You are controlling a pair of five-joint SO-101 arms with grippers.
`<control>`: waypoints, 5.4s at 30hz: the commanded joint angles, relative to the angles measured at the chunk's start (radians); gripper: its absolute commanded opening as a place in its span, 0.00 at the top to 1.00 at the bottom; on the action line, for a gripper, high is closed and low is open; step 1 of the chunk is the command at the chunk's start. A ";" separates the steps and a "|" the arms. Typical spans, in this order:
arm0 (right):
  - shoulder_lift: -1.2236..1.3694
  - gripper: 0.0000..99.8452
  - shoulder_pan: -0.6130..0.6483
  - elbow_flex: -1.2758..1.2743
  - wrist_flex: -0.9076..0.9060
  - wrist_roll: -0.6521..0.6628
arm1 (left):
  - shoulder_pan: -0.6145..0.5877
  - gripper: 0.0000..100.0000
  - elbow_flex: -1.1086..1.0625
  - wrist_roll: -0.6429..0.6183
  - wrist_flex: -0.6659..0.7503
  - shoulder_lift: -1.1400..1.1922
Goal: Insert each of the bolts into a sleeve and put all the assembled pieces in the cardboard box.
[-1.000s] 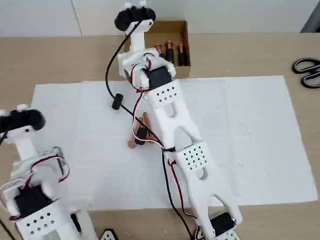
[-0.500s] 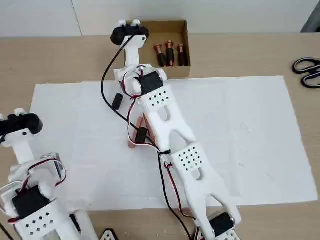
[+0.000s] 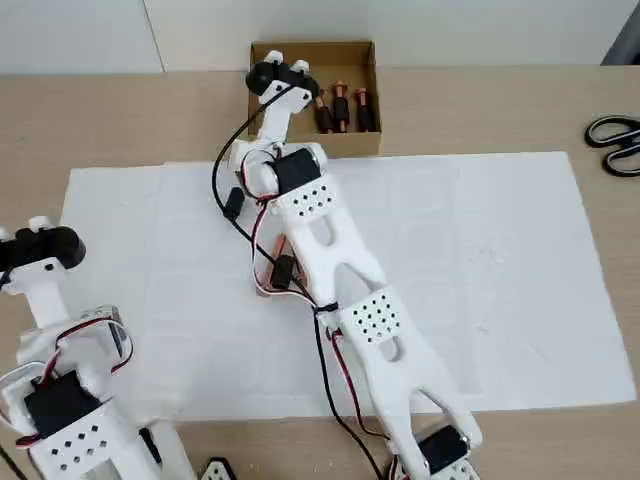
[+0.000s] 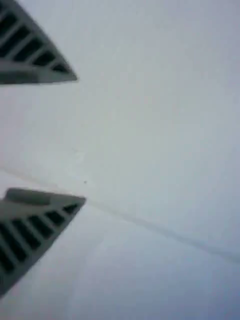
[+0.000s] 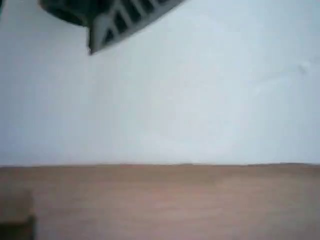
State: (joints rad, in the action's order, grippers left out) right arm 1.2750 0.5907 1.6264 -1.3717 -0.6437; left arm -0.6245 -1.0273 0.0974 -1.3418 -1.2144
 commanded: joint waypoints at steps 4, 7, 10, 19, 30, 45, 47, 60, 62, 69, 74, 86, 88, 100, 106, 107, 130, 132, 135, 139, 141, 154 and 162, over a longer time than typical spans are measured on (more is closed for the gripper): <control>-0.007 0.88 0.031 0.008 -0.004 -0.011 | -0.002 0.86 0.030 0.003 -0.005 -0.002; -0.005 0.88 0.044 0.006 -0.004 -0.008 | -0.002 0.86 0.030 0.003 -0.005 -0.002; -0.005 0.88 0.048 0.006 -0.004 -0.008 | -0.002 0.86 0.030 0.003 -0.005 -0.002; -0.005 0.88 0.048 0.006 -0.004 -0.006 | -0.002 0.86 0.028 0.003 -0.005 -0.002; -0.005 0.88 0.050 0.006 -0.004 0.034 | -0.002 0.86 0.027 0.003 0.000 -0.002; 0.059 0.79 0.082 0.012 0.002 0.034 | -0.002 0.86 0.027 0.003 0.000 -0.002; 0.059 0.75 0.082 0.012 -0.001 0.034 | -0.002 0.86 0.027 0.003 0.000 -0.002; 0.071 0.90 0.085 0.006 0.005 0.031 | -0.002 0.86 0.027 0.003 0.000 -0.002; 0.074 0.90 0.085 0.005 0.004 0.031 | -0.002 0.86 0.025 0.003 0.000 -0.002; 0.148 0.90 0.087 0.011 -0.002 0.031 | -0.002 0.86 0.025 0.003 0.000 -0.002; 0.153 0.90 0.087 0.012 -0.002 0.034 | -0.002 0.86 0.025 0.003 0.000 -0.002; 0.131 0.99 0.113 0.057 -0.087 0.035 | -0.002 0.86 0.025 0.003 0.000 -0.002; 0.102 1.00 0.105 0.055 -0.104 0.035 | -0.002 0.86 0.025 0.003 0.000 -0.002; -0.171 1.00 0.038 0.055 -0.154 0.135 | 0.000 0.86 0.025 0.003 0.000 -0.002; -0.349 1.00 -0.030 0.054 -0.294 0.141 | 0.000 0.86 0.025 0.003 0.000 -0.002; -0.375 1.00 -0.051 0.052 -0.302 0.141 | 0.000 0.86 0.025 0.003 0.000 -0.002; -0.484 1.00 -0.246 0.048 -0.332 0.215 | 0.000 0.86 0.025 0.003 0.000 -0.002; -0.486 1.00 -0.249 0.048 -0.332 0.215 | 0.000 0.86 0.025 0.003 0.000 -0.002; -0.513 1.00 -0.249 0.031 -0.334 0.215 | 0.000 0.86 0.025 0.003 0.000 -0.002; -0.656 1.00 -0.249 -0.176 -0.329 0.216 | 0.000 0.86 0.025 0.003 0.000 -0.002; -0.760 1.00 -0.249 -0.319 -0.326 0.216 | 0.000 0.86 0.025 0.003 0.000 -0.002; -1.033 1.00 -0.289 -1.017 -0.321 0.296 | 0.000 0.86 0.025 0.003 0.000 0.000; -0.914 1.00 -0.312 -1.086 -0.309 0.431 | 0.000 0.86 0.025 0.003 0.000 0.000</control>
State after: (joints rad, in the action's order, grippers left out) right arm 0.3437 0.2900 0.5416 -1.6924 -0.2447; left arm -0.6245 -1.0273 0.0974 -1.3418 -1.2144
